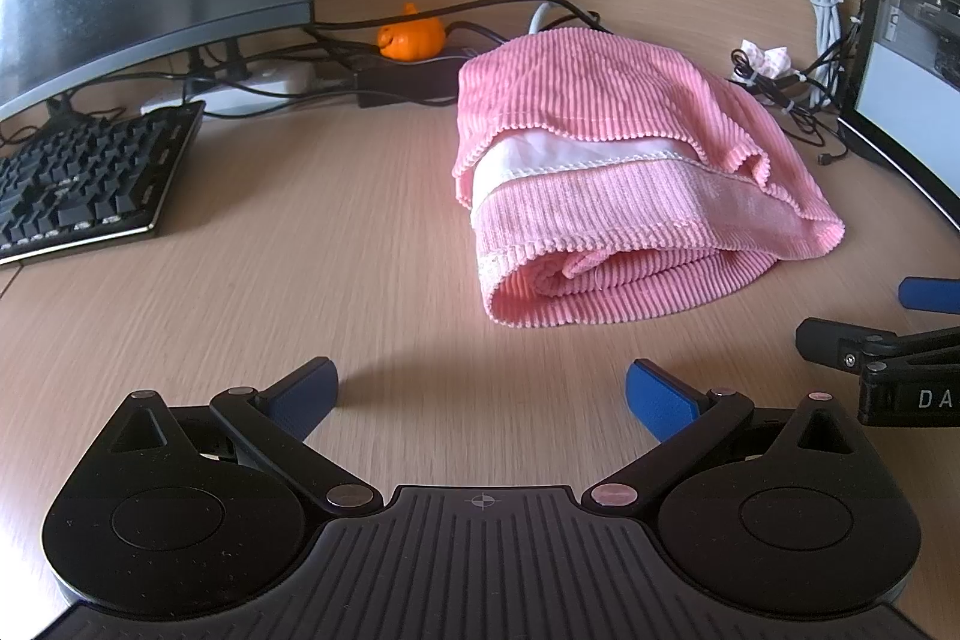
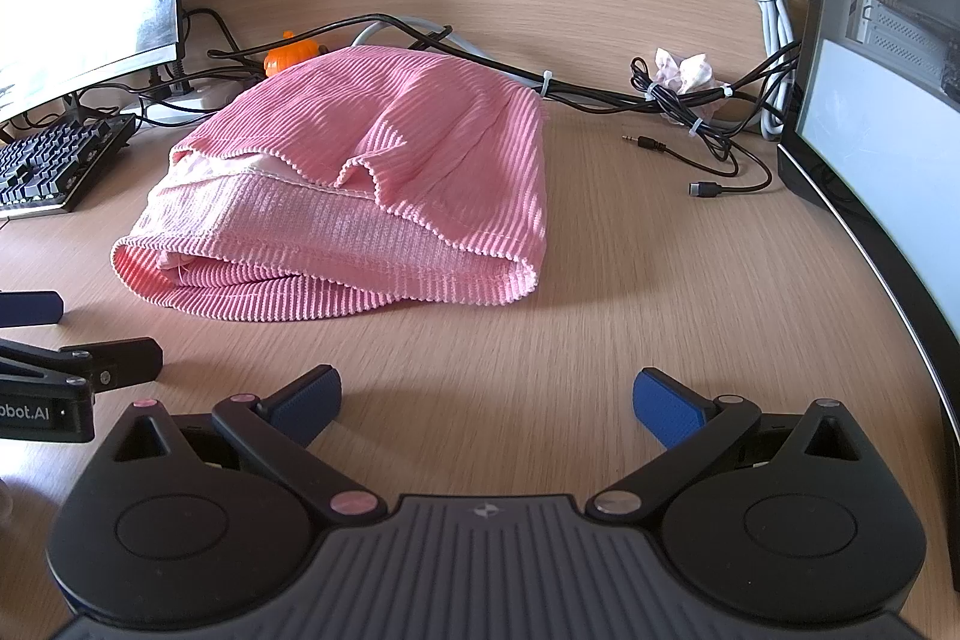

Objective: Fold clothes

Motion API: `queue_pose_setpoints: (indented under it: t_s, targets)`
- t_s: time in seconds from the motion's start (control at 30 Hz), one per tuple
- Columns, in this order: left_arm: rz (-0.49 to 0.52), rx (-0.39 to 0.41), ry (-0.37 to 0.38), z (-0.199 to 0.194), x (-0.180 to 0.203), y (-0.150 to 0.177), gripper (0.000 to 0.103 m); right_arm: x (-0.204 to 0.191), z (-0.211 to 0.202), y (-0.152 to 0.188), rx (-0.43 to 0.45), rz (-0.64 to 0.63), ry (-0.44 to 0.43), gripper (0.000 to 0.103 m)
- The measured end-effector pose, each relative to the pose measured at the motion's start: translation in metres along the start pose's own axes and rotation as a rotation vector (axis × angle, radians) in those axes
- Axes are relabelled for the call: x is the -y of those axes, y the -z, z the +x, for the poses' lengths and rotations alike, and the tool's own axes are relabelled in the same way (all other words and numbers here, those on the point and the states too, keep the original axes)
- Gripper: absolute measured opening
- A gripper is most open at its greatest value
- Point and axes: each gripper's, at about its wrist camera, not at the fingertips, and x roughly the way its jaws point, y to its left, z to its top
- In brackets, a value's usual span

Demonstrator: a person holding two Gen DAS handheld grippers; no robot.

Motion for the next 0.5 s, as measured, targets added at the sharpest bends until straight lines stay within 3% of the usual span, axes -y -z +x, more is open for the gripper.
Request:
queue_pose_setpoints:
  t_s: [0.5]
  targets:
    - [0.004, 0.000, 0.003, 0.0005, -0.0010, -0.0002, 0.103, 0.0000, 0.0000, 0.0000, 0.000, 0.000, 0.000, 0.103]
